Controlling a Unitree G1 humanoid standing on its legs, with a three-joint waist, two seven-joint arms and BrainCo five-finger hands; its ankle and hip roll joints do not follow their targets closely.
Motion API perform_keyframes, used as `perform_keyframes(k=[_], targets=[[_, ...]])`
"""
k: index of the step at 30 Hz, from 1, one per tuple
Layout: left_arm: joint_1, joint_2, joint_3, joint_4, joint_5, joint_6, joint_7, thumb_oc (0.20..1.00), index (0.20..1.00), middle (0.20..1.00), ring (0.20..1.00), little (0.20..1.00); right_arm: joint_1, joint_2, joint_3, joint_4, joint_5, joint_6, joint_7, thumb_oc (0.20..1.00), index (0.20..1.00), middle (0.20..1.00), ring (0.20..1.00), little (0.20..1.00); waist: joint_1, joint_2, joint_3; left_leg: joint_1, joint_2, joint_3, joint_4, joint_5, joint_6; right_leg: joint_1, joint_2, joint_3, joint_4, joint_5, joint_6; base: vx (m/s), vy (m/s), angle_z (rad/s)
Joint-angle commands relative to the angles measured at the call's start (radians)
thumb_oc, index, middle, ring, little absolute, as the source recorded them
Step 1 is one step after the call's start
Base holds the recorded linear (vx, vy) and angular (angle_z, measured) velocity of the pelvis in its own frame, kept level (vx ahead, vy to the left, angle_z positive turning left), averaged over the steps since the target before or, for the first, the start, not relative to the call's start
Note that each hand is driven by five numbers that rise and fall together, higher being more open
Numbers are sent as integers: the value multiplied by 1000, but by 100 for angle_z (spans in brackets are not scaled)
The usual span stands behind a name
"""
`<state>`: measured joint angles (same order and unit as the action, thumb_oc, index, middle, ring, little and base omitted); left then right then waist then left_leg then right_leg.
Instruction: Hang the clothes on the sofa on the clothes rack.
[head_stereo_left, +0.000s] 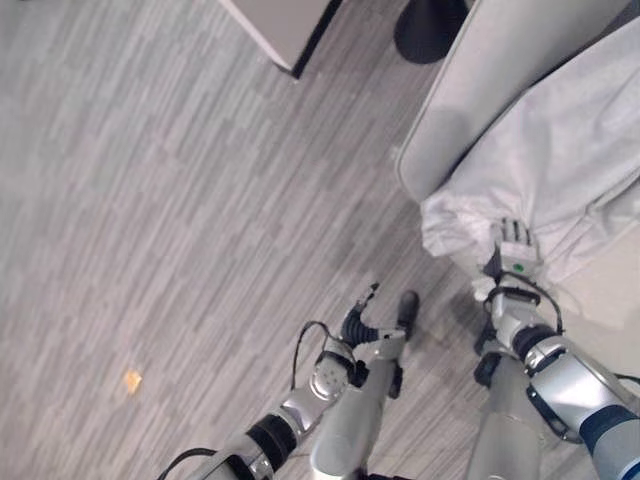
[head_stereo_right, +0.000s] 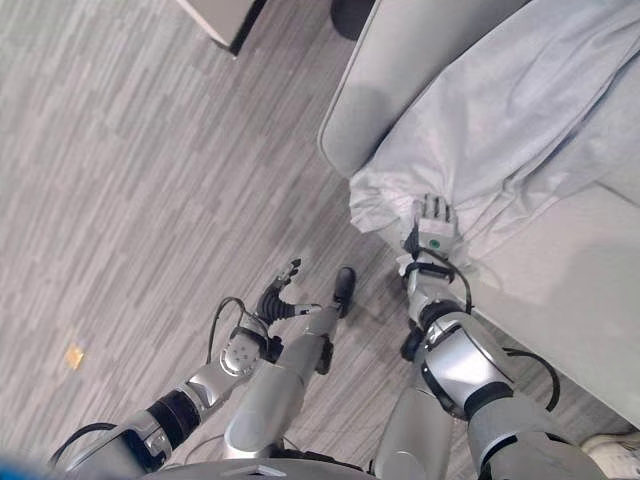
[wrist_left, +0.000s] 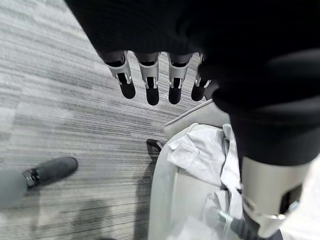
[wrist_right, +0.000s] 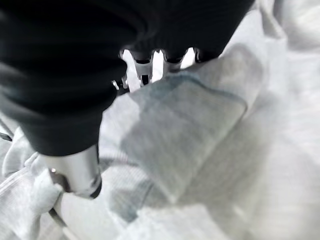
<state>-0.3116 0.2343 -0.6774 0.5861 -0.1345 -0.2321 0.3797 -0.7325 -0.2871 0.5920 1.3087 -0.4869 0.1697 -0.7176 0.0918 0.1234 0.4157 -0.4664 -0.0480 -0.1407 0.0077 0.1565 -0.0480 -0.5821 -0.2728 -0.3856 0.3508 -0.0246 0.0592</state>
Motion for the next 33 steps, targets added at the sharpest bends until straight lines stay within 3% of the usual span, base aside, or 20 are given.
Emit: perform_keyframes(k=[1,5,6,7,8,11,16,17,18,21,22,23,24,28,29,33], targets=[[-18,52,-4,-36,30,-32,30,1000,1000,1000,1000,1000,69,-80,-94,32,129,0,-42,200,200,200,200,200,-11,10,55,55,-3,44,-42,-84,-19,121,-63,41,-47,22,122,-14,11,-12],[-14,65,28,-24,12,-33,54,1000,1000,1000,1000,1000,30,-118,-159,-94,207,-16,-138,200,200,200,200,200,-30,-47,40,95,12,71,-30,-104,-19,159,-52,63,-72,37,118,-48,42,-25],[-16,65,37,-15,-3,-31,59,1000,1000,1000,1000,1000,7,-127,-193,-143,251,-31,-171,200,200,200,200,200,-38,-59,35,89,14,83,-24,-89,-12,157,-50,62,-89,66,106,-17,24,-35],[-15,65,38,-14,-4,-31,59,1000,1000,1000,1000,1000,8,-127,-192,-143,250,-30,-171,200,200,200,200,200,-37,-60,31,104,18,80,-30,-109,-17,165,-46,72,-83,43,117,-94,53,-46],[-14,67,43,-9,-10,-29,61,1000,1000,1000,1000,1000,-4,-131,-214,-170,283,-42,-182,200,200,200,200,200,-40,-66,30,95,16,89,-22,-93,-11,162,-47,68,-93,69,105,-4,12,-31],[0,64,58,3,-40,-22,53,1000,1000,1000,1000,1000,-23,-119,-274,-241,386,-86,-214,200,200,200,200,200,-47,-81,14,113,22,98,-18,-103,-7,179,-44,76,-99,66,101,-16,9,-17],[34,60,107,21,-80,16,20,1000,1000,1000,1000,1000,46,-41,-379,-491,603,-205,-184,200,200,200,200,200,-67,-117,-23,156,32,118,-8,-130,1,219,-40,91,-104,60,95,33,-7,-8],[38,51,122,26,-95,41,8,1000,1000,1000,1000,1000,82,-3,-402,-599,732,-274,-148,200,200,200,200,200,-75,-133,-38,175,35,127,-7,-138,4,233,-40,100,-104,63,94,48,12,-6],[41,43,129,27,-102,55,0,1000,1000,1000,1000,1000,107,21,-399,-648,773,-297,-119,200,200,200,200,200,-80,-142,-47,187,36,134,-7,-142,7,241,-37,105,-109,65,95,42,10,-13],[46,28,138,35,-112,67,-20,1000,1000,1000,1000,1000,150,47,-365,-727,799,-312,-45,200,200,200,200,200,-88,-158,-59,207,39,149,-6,-150,12,255,-34,117,-116,70,96,24,17,-29],[44,28,143,26,-117,63,-36,1000,1000,1000,1000,1000,176,45,-328,-750,767,-288,13,329,329,329,329,329,-92,-167,-64,218,41,159,1,-158,16,258,-34,127,-114,71,96,10,19,-29],[40,34,142,18,-120,60,-42,1000,1000,1000,1000,1000,167,35,-314,-727,737,-258,25,912,912,912,912,912,-92,-169,-63,221,41,162,6,-160,18,256,-36,129,-108,68,95,1,17,-26],[35,39,140,13,-121,60,-41,1000,1000,1000,1000,1000,151,28,-309,-709,727,-244,27,1000,1000,1000,1000,1000,-90,-171,-59,221,40,164,8,-161,18,254,-39,130,-103,67,95,-19,7,-21],[14,60,116,10,-140,54,-44,1000,1000,1000,1000,1000,2,-1,-310,-462,813,-202,36,1000,1000,1000,1000,1000,-67,-166,-36,207,37,163,8,-151,14,240,-41,132,-97,70,92,-9,-7,-11],[12,65,102,7,-155,49,-50,1000,1000,1000,1000,1000,-73,-10,-317,-299,777,-166,9,1000,1000,1000,1000,1000,-53,-155,-24,196,40,159,7,-146,10,238,-36,127,-107,73,92,14,-14,-4],[-16,63,67,9,-171,28,-44,1000,1000,1000,1000,1000,-201,-17,-324,-94,760,-153,-44,1000,1000,1000,1000,1000,-30,-137,-3,157,48,148,22,-140,3,230,-23,111,-135,79,91,6,-13,-1]])
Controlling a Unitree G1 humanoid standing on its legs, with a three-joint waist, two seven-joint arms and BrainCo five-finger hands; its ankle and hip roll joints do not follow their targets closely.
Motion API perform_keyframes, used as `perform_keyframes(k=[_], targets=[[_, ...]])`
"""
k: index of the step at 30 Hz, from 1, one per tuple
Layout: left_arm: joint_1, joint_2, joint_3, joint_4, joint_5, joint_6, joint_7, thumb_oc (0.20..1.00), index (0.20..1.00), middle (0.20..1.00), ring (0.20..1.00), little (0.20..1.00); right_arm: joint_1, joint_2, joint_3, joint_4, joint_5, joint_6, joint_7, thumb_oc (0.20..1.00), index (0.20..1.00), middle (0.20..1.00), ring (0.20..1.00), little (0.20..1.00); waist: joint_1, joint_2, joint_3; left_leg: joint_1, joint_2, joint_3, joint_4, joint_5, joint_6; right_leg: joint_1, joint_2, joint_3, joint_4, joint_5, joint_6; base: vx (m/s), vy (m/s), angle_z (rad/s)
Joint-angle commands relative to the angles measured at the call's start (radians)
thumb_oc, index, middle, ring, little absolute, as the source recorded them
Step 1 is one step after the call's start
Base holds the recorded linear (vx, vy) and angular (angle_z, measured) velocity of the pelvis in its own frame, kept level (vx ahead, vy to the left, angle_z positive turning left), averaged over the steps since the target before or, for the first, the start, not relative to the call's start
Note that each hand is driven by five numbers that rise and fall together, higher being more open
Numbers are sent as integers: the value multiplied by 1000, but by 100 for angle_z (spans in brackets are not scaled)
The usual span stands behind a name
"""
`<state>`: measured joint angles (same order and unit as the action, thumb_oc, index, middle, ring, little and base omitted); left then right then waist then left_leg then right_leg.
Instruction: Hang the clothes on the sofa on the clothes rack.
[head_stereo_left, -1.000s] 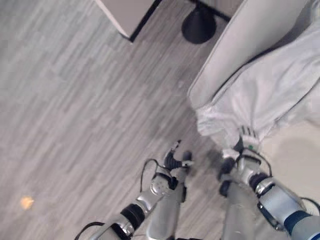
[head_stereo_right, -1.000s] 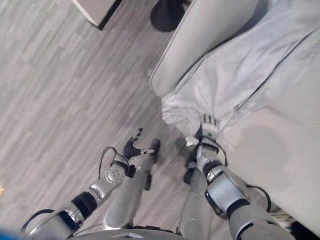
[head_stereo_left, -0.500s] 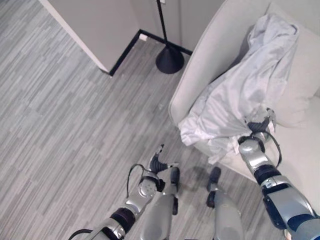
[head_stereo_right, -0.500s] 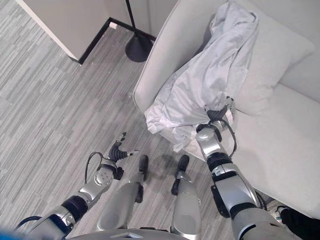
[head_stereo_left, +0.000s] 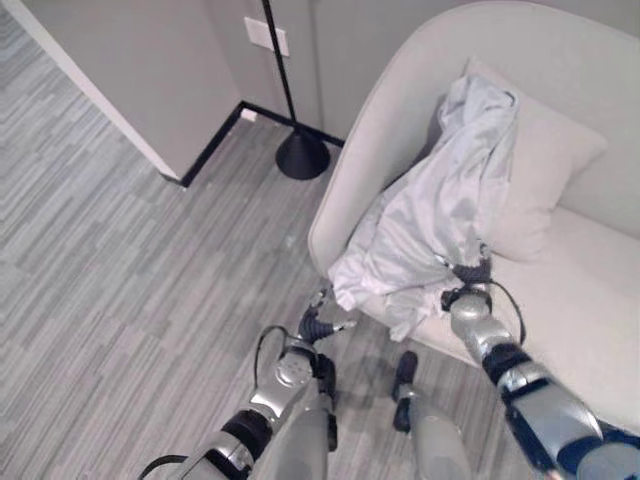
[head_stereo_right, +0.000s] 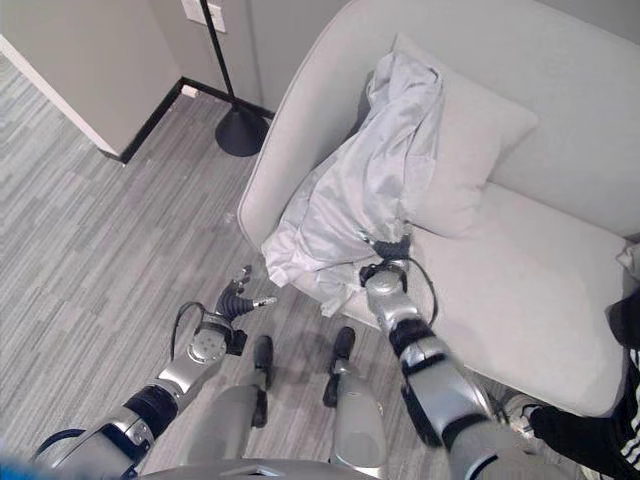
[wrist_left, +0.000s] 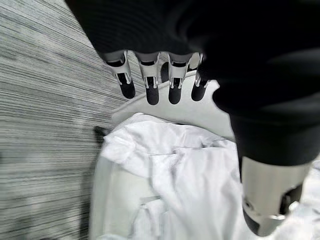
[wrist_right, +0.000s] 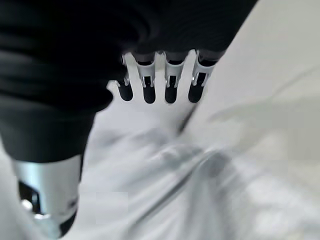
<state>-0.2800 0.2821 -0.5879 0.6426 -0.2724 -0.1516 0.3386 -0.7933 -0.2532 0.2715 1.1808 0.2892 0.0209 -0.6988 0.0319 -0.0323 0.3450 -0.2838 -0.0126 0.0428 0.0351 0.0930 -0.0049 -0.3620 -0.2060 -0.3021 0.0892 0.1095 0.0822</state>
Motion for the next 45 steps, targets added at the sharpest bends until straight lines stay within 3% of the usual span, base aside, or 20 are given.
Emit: perform_keyframes(k=[1,5,10,15,17,28,29,33,39,45], targets=[[-59,17,-34,-48,-35,-54,-1,1000,1000,1000,1000,1000,-178,-61,-5,83,-15,0,-77,1000,1000,1000,1000,1000,37,22,73,-41,14,-39,1,-75,-42,5,-87,24,121,-53,68,2,-55,1],[-135,7,-106,-70,-16,-61,18,1000,1000,1000,1000,1000,-299,-137,-19,231,-21,25,-199,1000,1000,1000,1000,1000,81,49,97,-110,11,-52,16,-66,-53,-23,-71,-3,80,-46,70,-14,-40,13],[-190,2,-147,-86,14,-69,33,1000,1000,1000,1000,1000,-361,-182,-10,262,2,21,-222,1000,1000,1000,1000,1000,101,65,120,-172,10,-55,38,-68,-58,-62,-63,-12,67,-41,71,-25,-25,7],[-213,20,-170,-163,34,-83,39,1000,1000,1000,1000,1000,-406,-220,35,313,-10,39,-185,1000,1000,1000,1000,1000,135,88,156,-270,10,-63,113,-89,-62,-124,-64,-17,72,-44,69,-6,-41,6],[-210,37,-171,-235,41,-98,33,1000,1000,1000,1000,1000,-420,-235,65,360,-24,62,-115,1000,1000,1000,1000,1000,166,120,170,-335,3,-76,153,-127,-67,-180,-65,-3,95,-72,77,71,-38,11],[-175,64,-153,-356,53,-114,6,1000,1000,1000,1000,1000,-420,-214,89,439,-18,111,56,1000,1000,1000,1000,1000,220,182,174,-466,-25,-87,193,-139,-56,-310,-93,-5,163,-93,78,6,9,10],[-171,68,-150,-363,58,-114,2,1000,1000,1000,1000,1000,-418,-207,94,440,-20,113,77,222,222,222,222,222,223,187,175,-473,-28,-89,199,-141,-54,-317,-95,-4,172,-96,77,1,23,6],[-137,79,-131,-356,77,-103,-6,1000,1000,1000,1000,1000,-390,-165,119,430,-25,114,141,200,200,200,200,200,225,185,175,-462,-25,-88,202,-144,-52,-319,-95,-6,193,-101,75,2,24,2],[-120,84,-109,-344,75,-93,-7,1000,1000,1000,1000,1000,-330,-129,82,399,16,97,132,200,200,200,200,200,209,163,175,-408,-18,-85,189,-150,-52,-271,-91,-12,185,-101,74,-1,6,-1],[-132,95,-92,-311,91,-69,-6,1000,1000,1000,1000,1000,-272,-93,-21,353,199,29,102,200,200,200,200,200,175,120,174,-343,-7,-81,189,-167,-57,-205,-84,-8,173,-101,73,-4,2,-1]])
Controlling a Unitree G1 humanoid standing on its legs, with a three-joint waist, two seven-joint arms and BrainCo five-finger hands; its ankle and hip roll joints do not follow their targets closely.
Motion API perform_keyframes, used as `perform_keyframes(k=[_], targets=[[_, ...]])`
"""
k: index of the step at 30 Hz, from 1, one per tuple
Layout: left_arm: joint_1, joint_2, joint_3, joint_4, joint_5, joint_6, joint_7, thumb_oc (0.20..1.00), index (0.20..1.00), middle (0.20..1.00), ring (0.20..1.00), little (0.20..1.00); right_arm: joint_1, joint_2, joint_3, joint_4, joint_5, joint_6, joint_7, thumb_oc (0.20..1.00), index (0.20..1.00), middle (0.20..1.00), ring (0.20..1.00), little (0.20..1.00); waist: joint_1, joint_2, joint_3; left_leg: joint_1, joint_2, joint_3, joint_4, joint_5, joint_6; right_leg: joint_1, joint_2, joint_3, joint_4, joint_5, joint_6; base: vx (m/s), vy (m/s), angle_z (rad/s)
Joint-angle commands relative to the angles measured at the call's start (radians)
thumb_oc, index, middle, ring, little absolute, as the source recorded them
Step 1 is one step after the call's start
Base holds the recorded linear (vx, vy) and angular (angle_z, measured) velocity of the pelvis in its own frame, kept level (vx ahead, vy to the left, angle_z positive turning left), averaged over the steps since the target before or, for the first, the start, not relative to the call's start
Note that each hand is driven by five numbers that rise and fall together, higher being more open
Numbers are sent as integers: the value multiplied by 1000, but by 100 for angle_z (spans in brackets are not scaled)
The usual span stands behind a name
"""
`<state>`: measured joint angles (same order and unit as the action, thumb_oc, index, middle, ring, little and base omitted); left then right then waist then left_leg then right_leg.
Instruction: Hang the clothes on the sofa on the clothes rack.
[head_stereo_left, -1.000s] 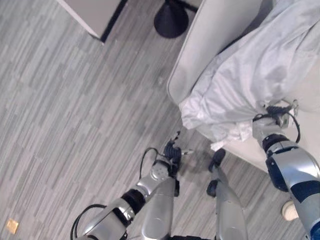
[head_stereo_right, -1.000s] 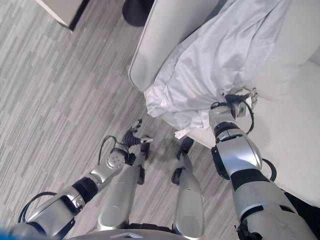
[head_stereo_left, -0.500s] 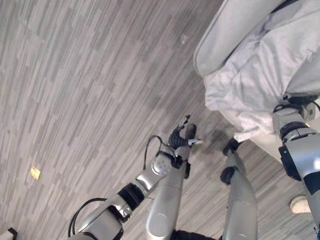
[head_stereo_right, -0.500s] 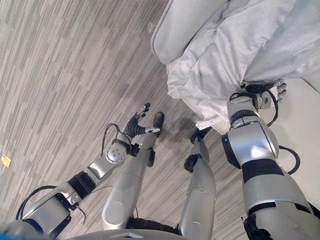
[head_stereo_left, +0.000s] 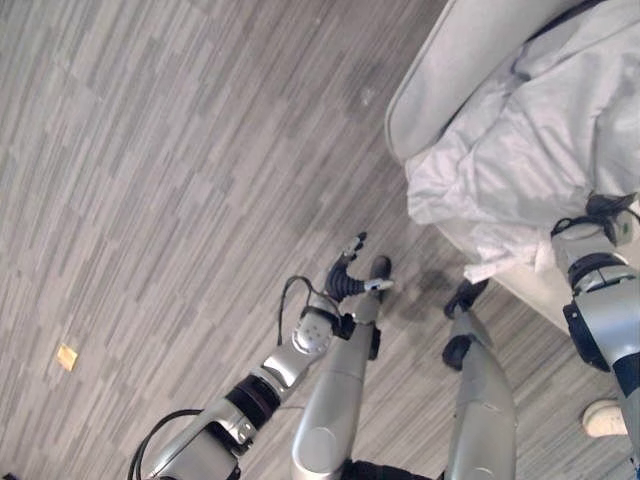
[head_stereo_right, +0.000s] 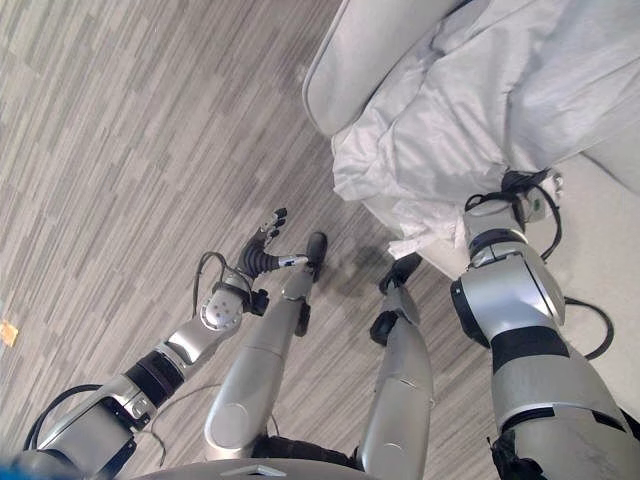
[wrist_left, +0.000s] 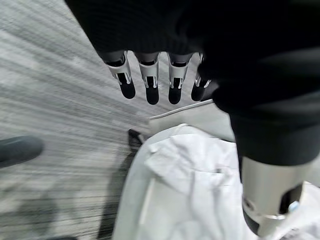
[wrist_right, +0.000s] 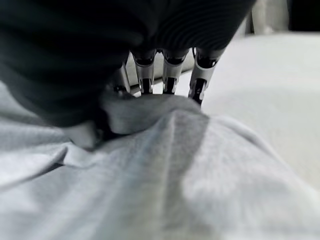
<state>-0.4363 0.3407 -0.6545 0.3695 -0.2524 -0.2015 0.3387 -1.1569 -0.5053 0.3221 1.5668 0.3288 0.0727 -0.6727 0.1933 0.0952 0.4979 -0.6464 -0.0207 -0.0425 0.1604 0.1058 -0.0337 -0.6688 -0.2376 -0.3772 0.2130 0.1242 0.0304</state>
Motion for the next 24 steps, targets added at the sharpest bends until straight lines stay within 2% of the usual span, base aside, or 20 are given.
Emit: perform_keyframes(k=[1,2,3,4,6,10,11,16,18,20,24], targets=[[24,38,-22,-30,73,-15,-5,1000,1000,1000,1000,1000,101,172,-87,-49,203,-42,71,200,200,200,200,200,8,-16,21,32,4,6,62,-182,-29,115,-50,69,44,-115,124,-7,4,-3],[25,39,-23,-29,73,-15,-5,1000,1000,1000,1000,1000,103,174,-87,-51,205,-43,69,200,200,200,200,200,8,-17,21,35,4,6,61,-182,-29,117,-49,69,43,-115,124,0,0,0],[22,36,-11,-4,69,-1,0,1000,1000,1000,1000,1000,127,203,-120,-104,301,-89,59,200,200,200,200,200,-8,-38,17,63,12,12,52,-183,-32,142,-43,75,30,-111,123,-13,8,-4],[23,35,-6,5,66,4,0,1000,1000,1000,1000,1000,142,220,-125,-128,328,-99,59,200,200,200,200,200,-14,-46,15,74,15,16,47,-183,-32,152,-40,78,24,-107,123,-19,14,-6],[29,30,14,24,49,14,8,1000,1000,1000,1000,1000,175,257,-145,-225,433,-166,49,200,200,200,200,200,-32,-67,7,103,23,24,31,-182,-32,172,-33,87,12,-102,122,-16,19,-18],[54,6,59,69,23,45,23,1000,1000,1000,1000,1000,304,347,-127,-570,549,-280,34,200,200,200,200,200,-78,-118,-13,172,36,50,3,-177,-31,222,-18,110,-18,-87,119,-35,29,-31],[67,-2,71,80,12,56,26,1000,1000,1000,1000,1000,355,369,-108,-700,570,-311,42,200,200,200,200,200,-97,-138,-20,191,34,66,-3,-153,-24,238,-20,109,-35,-61,108,-84,20,-19],[106,-11,90,83,-11,70,9,1000,1000,1000,1000,1000,405,359,-108,-872,619,-349,76,200,200,200,200,200,-120,-162,-57,273,40,77,-34,-151,-21,310,-20,114,-59,-55,110,27,-6,-22],[144,-7,97,78,-13,86,-22,1000,1000,1000,1000,1000,439,335,-111,-984,635,-365,114,200,200,200,200,200,-140,-180,-108,341,42,85,-77,-142,-15,367,-22,113,-74,-54,116,77,-5,-20],[156,-6,100,76,-11,89,-31,1000,1000,1000,1000,1000,443,330,-116,-1012,641,-366,126,200,200,200,200,200,-145,-183,-122,361,40,86,-97,-134,-13,380,-22,110,-76,-54,118,29,0,-9],[206,-6,117,79,-12,103,-70,1000,1000,1000,1000,1000,467,319,-154,-1073,676,-397,166,200,200,200,200,200,-159,-188,-193,427,39,97,-154,-119,-9,424,-22,102,-82,-59,126,48,3,-3]])
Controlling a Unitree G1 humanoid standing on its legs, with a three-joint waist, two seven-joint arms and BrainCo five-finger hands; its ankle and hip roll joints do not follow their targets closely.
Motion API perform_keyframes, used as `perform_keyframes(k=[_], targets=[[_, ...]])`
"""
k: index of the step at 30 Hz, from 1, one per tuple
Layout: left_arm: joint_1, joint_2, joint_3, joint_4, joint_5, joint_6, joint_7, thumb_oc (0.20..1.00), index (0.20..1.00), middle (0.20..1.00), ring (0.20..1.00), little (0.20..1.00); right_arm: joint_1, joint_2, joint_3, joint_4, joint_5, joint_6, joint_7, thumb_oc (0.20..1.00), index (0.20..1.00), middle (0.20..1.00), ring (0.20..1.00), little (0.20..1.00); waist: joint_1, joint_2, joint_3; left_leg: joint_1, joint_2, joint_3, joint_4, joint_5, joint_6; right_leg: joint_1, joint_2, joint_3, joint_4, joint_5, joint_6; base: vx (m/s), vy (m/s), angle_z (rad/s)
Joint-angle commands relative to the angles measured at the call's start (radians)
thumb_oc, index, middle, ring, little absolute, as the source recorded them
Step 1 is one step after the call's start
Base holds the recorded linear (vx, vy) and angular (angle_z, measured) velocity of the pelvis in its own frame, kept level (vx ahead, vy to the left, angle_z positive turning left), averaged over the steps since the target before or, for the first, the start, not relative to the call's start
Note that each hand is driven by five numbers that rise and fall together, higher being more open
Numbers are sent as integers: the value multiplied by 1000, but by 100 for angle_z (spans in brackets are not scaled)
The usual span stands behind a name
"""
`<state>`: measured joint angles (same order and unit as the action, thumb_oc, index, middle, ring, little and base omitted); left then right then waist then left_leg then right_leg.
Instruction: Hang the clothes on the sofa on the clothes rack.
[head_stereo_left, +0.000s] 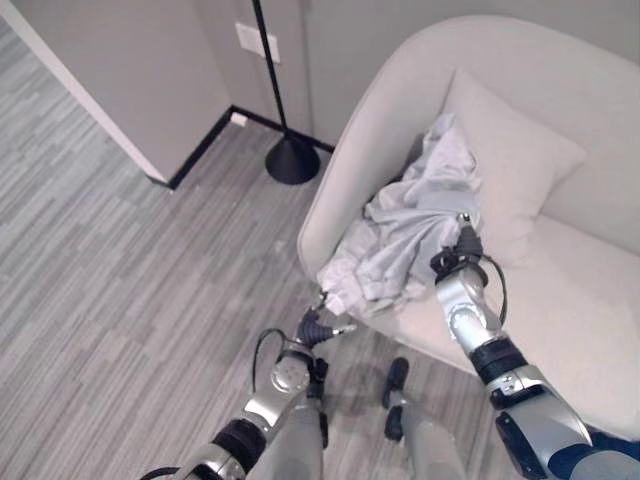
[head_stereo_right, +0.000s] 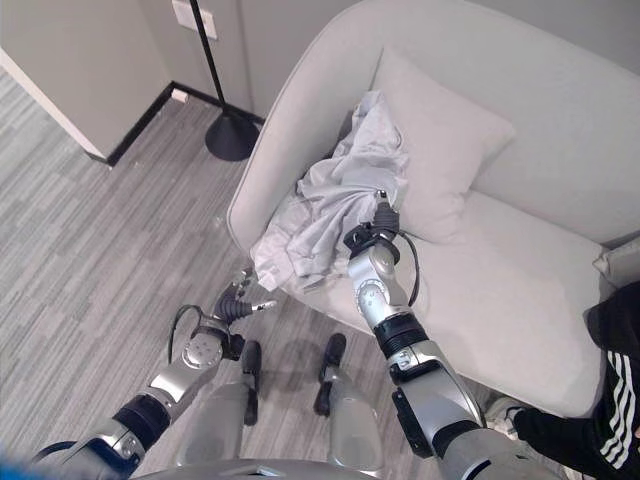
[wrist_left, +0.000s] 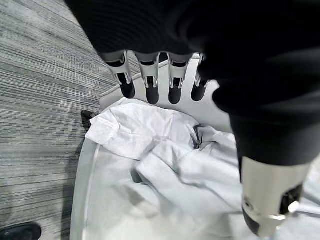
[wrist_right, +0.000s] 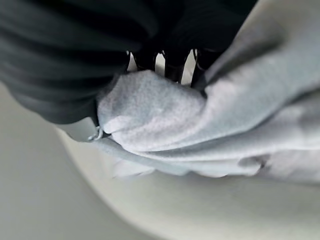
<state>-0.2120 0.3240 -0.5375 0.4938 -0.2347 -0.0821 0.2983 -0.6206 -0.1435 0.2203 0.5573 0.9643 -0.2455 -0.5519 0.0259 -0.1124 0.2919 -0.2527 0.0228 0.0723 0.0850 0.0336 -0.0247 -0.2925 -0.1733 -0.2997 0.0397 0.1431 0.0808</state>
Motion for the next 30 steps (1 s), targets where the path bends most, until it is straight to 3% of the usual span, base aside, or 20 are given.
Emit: perform_keyframes(k=[1,8,14,22,30], targets=[[-8,11,2,-46,-24,-14,-37,1000,1000,1000,1000,1000,-75,-47,-62,-71,50,-85,52,200,200,200,200,200,6,18,-2,46,-4,-15,-85,-47,-18,60,-84,25,88,-80,77,58,16,1],[51,15,15,-40,6,-7,-88,1000,1000,1000,1000,1000,-134,-105,-77,-125,44,-92,90,200,200,200,200,200,-2,12,-97,131,-4,10,-121,-51,-14,132,-69,33,51,-77,85,69,25,-4],[90,6,44,-10,4,-5,-111,1000,1000,1000,1000,1000,-213,-247,-39,-268,-22,-77,119,200,200,200,200,200,-19,0,-176,195,2,31,-138,-63,-14,180,-61,47,35,-80,89,60,24,-15],[134,13,99,2,6,-1,-130,1000,1000,1000,1000,1000,-385,-535,28,-316,-47,-42,151,200,200,200,200,200,-51,-25,-262,269,14,64,-159,-74,-21,231,-47,73,23,-89,91,54,21,-16],[96,22,140,6,39,0,-79,1000,1000,1000,1000,1000,-533,-623,108,-247,-18,-27,146,200,200,200,200,200,-66,-34,-295,301,23,78,-163,-82,-26,250,-36,87,20,-96,88,23,-1,-9]])
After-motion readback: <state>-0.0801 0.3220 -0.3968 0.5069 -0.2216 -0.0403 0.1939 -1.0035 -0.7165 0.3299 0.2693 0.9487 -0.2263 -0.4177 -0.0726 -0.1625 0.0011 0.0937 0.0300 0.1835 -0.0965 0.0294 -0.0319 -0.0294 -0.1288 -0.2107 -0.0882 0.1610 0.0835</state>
